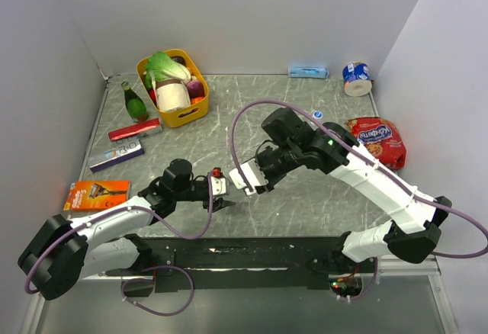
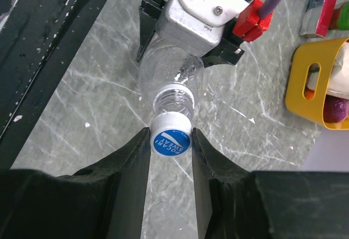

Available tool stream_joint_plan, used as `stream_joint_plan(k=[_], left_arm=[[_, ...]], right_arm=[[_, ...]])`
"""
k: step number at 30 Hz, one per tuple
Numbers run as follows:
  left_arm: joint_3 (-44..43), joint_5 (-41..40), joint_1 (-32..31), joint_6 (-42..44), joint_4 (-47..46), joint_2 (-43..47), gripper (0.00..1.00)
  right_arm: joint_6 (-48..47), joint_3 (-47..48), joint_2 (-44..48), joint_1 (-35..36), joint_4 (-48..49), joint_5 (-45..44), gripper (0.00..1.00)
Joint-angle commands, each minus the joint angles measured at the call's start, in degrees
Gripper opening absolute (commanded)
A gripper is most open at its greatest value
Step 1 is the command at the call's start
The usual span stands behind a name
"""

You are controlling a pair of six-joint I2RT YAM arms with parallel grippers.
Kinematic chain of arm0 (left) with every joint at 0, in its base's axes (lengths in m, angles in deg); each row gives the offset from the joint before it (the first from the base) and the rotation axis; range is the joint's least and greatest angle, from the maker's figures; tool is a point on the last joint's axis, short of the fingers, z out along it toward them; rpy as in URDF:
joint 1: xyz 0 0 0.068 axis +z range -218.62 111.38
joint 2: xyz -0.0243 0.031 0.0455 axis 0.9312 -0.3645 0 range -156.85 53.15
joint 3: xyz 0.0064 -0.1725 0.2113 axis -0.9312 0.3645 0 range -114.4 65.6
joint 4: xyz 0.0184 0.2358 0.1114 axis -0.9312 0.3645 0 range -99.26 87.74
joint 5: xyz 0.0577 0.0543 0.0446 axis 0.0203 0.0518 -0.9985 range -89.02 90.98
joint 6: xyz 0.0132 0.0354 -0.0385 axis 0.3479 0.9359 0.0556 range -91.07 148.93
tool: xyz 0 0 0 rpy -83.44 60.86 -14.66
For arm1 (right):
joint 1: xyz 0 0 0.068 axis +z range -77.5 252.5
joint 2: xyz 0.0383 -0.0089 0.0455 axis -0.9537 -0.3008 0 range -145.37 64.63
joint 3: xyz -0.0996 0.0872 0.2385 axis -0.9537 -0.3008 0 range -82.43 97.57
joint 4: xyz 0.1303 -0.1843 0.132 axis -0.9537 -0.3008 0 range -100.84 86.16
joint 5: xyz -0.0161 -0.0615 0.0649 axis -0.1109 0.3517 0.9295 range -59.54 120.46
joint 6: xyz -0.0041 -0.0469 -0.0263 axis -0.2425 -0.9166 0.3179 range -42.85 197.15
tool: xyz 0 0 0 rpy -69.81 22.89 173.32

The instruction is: Screw on the bottle caps

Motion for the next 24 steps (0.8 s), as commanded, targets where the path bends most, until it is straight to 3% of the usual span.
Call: stream_joint_plan(k=[1,8,17,20,24], left_arm=[[-0.99,2.85,-0.58,1.55,-5.37,0.95,0.01],[-1.26,2.32,-0.66,2.34,-6.07,0.52,0.01],[-1.79,1.8,-0.75,2.08,-6.77,0.16,0.01],[-1.26,0.13,-0.75,-0.55,-10.37,0.42,0.01],[0.05,-3.03,-0.84,-5.39,-15.99,0.86,0.01]], right_arm=[[0.6,1.82,-1.21,0.8,1.5,0.9,0.22],[-4.49,4.02,-3.14,1.32,-5.97,3.71,0.24],[-5.82,3.67,-3.85,2.03,-5.89,2.92,0.24],[-3.28,4.19,-4.9,2.12,-6.15,2.66,0.24],[7.42,7.35,-8.93,1.77,-7.81,1.69,0.23]])
